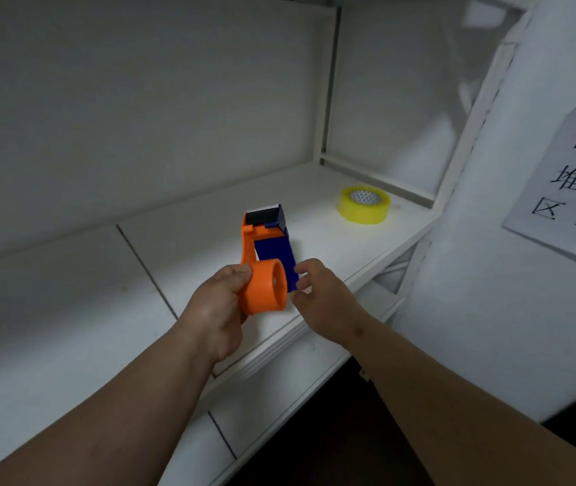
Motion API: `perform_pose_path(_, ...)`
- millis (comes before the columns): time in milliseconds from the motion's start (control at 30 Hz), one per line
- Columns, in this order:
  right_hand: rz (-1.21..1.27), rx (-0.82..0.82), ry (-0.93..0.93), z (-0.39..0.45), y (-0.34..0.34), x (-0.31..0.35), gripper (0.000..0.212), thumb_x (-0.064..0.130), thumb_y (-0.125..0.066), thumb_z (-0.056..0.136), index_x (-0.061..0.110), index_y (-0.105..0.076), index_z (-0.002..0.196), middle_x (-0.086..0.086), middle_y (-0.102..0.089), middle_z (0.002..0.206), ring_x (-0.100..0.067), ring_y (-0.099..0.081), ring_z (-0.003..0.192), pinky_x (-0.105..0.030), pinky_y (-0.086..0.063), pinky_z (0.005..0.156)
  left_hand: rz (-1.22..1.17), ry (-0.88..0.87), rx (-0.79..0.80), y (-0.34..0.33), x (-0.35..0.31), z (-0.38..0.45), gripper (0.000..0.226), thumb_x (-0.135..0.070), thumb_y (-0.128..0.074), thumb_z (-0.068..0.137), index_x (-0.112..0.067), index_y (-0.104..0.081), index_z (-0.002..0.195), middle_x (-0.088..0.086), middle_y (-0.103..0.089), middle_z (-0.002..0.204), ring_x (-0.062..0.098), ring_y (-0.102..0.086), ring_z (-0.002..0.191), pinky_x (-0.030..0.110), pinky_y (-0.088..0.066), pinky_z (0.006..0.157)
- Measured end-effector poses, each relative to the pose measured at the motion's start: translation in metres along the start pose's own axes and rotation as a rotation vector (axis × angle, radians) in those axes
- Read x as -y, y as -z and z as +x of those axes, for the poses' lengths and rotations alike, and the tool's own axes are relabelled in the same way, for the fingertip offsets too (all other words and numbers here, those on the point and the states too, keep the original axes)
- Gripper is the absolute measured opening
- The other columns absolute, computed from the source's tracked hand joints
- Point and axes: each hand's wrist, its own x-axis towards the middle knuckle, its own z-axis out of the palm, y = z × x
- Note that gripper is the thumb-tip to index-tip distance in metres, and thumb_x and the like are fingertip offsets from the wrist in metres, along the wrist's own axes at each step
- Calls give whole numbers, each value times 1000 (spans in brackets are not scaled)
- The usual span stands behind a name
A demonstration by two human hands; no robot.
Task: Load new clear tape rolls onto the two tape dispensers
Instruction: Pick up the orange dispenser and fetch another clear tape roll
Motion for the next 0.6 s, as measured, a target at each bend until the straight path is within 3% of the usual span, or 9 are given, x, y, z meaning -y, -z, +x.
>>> perform_pose_path(233,-121,44,-42,70,37,-52,29,18,-50,93,17,-51,122,-4,-59,117,-12,-53,88,-17,-40,67,-59,13,40,-54,-7,92,11,-20,-47,100,-16,-58,102,8,-65,107,23,-60,96,35,-46,84)
perform_pose_path(433,-236,81,-135,112,78,-92,30,19,-44,96,17,-54,124,-3,-59,119,-17,-57,102,-26,-45,85,-108,34,5,-99,-14,157,10,-16,-48,100,-17,-57,94,5,-66,97,19,-60,85,31,-47,77)
perform_pose_path(600,-277,28,-74,162,105,-118,32,18,-44,95,17,-56,124,-4,-58,128,-21,-56,113,-24,-42,89,-146,17,-72,-123,-14,194,10,-14,-48,100,-16,-58,97,5,-66,97,19,-61,84,33,-48,79)
